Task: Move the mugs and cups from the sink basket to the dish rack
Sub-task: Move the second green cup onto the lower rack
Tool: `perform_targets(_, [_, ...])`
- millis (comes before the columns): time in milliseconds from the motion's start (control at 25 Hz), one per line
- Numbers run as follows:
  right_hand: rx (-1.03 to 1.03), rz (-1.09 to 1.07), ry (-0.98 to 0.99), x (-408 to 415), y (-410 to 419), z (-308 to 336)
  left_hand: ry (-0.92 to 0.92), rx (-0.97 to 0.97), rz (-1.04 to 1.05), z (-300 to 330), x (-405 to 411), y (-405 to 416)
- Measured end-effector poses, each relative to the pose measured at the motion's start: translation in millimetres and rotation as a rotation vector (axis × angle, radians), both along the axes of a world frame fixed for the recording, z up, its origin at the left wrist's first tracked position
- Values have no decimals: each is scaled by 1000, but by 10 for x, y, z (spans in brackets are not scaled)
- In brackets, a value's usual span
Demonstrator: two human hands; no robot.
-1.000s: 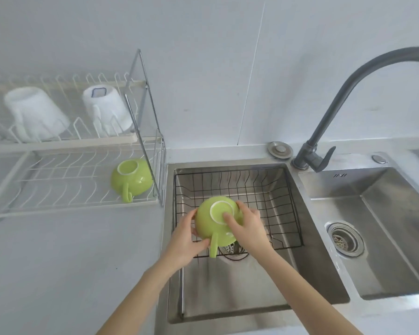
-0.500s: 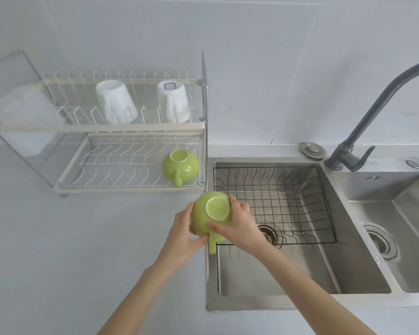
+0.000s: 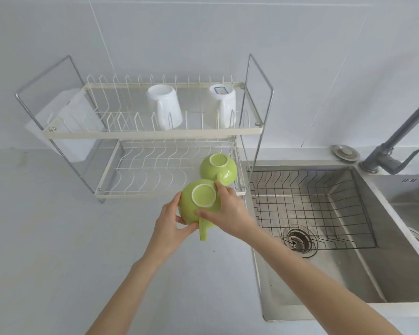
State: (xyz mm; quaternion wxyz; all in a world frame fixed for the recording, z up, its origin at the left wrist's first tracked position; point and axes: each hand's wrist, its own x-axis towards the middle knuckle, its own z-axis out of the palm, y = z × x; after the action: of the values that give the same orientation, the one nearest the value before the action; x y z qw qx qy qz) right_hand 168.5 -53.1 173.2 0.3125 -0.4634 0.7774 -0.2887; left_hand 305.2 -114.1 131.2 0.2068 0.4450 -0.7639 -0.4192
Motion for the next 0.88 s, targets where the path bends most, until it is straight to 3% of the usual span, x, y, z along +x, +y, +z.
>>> perform_targets(520, [34,26,149,17,-1226,99,-26,36,-28,96,39,-1295])
perform_targets(880, [152,48,108,-83,-1673,-143,-183,28,-47,-155,-28,-1675])
